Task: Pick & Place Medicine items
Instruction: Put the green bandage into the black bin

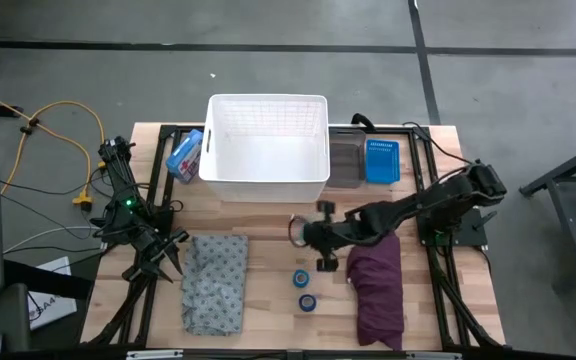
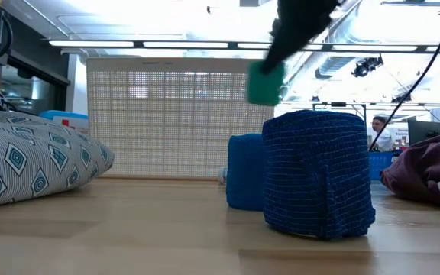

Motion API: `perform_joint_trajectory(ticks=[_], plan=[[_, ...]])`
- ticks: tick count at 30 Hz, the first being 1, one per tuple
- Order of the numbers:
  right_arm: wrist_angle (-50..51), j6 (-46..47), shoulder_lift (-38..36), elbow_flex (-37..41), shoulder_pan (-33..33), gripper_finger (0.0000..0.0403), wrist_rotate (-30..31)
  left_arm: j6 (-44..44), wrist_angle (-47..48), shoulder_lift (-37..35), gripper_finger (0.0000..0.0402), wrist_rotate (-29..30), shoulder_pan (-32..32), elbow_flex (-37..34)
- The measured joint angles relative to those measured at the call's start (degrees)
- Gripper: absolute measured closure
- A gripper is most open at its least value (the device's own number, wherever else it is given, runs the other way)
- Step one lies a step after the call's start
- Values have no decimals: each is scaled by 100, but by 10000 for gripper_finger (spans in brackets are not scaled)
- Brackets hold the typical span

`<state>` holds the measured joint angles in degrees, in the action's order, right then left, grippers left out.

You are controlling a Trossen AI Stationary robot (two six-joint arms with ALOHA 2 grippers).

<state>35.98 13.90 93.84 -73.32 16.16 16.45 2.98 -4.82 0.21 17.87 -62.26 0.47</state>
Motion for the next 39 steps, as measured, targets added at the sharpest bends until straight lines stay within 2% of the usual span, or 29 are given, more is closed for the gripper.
perform_joint_trajectory(ticks=[4, 15, 21, 27, 33, 39], plan=[[642, 567, -396, 115, -130, 379, 2, -1, -18, 2, 274, 0, -1, 0], [552, 1167, -1637, 1166, -752, 376, 75, 0, -47, 2, 274, -4, -1, 0], [748, 951, -2022, 1170, -1870, 377, 210, 0, -59, 0, 274, -4, 0, 0], [712, 329, -2031, 1169, -3324, 377, 89, 0, -68, 0, 274, -7, 0, 0], [58, -142, -1732, 1172, -4545, 377, -887, 0, -75, 0, 274, -7, -1, 0], [-350, -449, -1301, 1169, -5296, 377, -1090, 0, -78, 0, 274, -9, 0, 0]])
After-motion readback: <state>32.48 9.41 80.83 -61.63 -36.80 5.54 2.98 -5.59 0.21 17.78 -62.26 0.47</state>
